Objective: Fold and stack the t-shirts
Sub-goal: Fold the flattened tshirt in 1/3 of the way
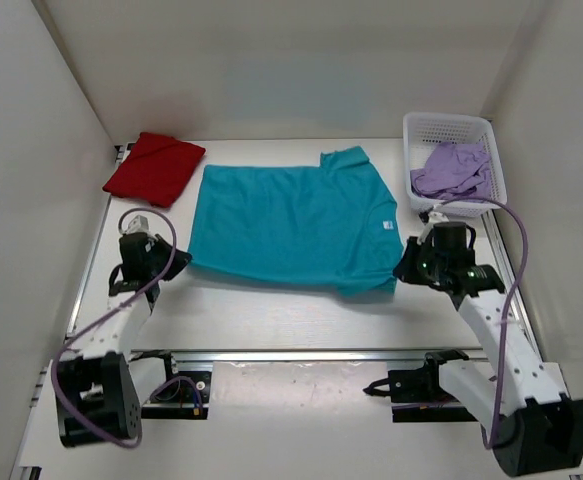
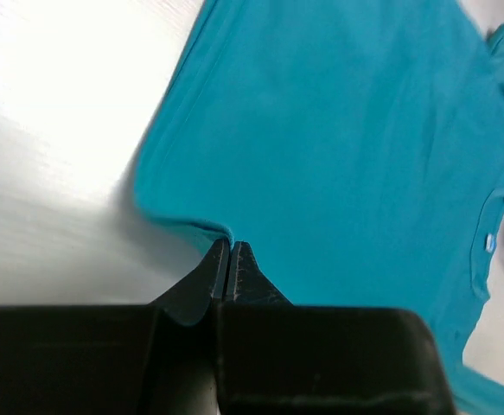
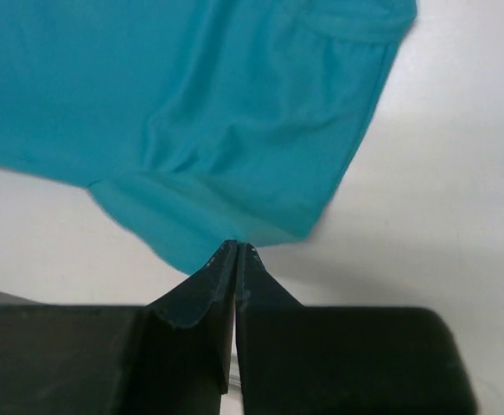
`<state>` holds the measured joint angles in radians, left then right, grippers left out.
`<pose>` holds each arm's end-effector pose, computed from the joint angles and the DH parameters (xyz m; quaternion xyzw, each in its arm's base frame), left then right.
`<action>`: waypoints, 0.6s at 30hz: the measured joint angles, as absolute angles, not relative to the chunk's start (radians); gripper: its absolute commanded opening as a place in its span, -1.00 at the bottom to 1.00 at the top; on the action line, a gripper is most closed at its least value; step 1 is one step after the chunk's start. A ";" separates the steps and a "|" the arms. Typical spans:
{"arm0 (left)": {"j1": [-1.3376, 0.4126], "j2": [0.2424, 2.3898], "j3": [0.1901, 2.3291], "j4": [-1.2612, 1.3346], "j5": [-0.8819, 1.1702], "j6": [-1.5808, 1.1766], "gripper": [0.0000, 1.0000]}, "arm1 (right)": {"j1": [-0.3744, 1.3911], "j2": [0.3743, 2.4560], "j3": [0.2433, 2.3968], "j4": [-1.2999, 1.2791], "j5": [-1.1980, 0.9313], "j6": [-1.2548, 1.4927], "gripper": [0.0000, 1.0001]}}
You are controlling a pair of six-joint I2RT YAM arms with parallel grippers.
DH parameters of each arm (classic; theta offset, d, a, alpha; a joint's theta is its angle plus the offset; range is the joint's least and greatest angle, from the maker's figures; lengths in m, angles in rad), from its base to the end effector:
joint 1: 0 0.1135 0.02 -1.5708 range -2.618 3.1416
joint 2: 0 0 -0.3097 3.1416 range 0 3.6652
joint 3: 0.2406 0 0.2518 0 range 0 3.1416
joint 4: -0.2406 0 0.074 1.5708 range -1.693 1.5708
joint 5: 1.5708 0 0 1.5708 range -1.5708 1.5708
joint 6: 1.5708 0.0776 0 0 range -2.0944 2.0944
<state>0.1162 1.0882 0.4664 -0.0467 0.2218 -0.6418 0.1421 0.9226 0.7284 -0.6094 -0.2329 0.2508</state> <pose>0.2279 0.0094 0.2014 -0.2861 0.8488 -0.2088 0.3926 0.1839 0.0444 0.2644 0.0066 0.9220 0.1782 0.3435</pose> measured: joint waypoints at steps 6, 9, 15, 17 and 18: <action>0.142 0.898 0.367 -0.075 0.261 -0.620 -1.00 | 0.236 0.786 0.733 -0.776 -0.187 0.314 -1.00; 0.145 0.889 0.352 -0.083 0.270 -0.619 -1.00 | 0.162 0.782 0.748 -0.794 -0.226 0.311 -1.00; 0.115 0.962 0.354 -0.051 0.271 -0.639 -1.00 | 0.065 0.856 0.735 -0.748 -0.264 0.291 -1.00; 0.117 1.022 0.360 -0.023 0.269 -0.654 -1.00 | 0.065 0.920 0.735 -0.700 -0.268 0.287 -1.00; 0.120 1.055 0.364 -0.007 0.268 -0.662 -1.00 | 0.071 0.972 0.738 -0.669 -0.268 0.284 -1.00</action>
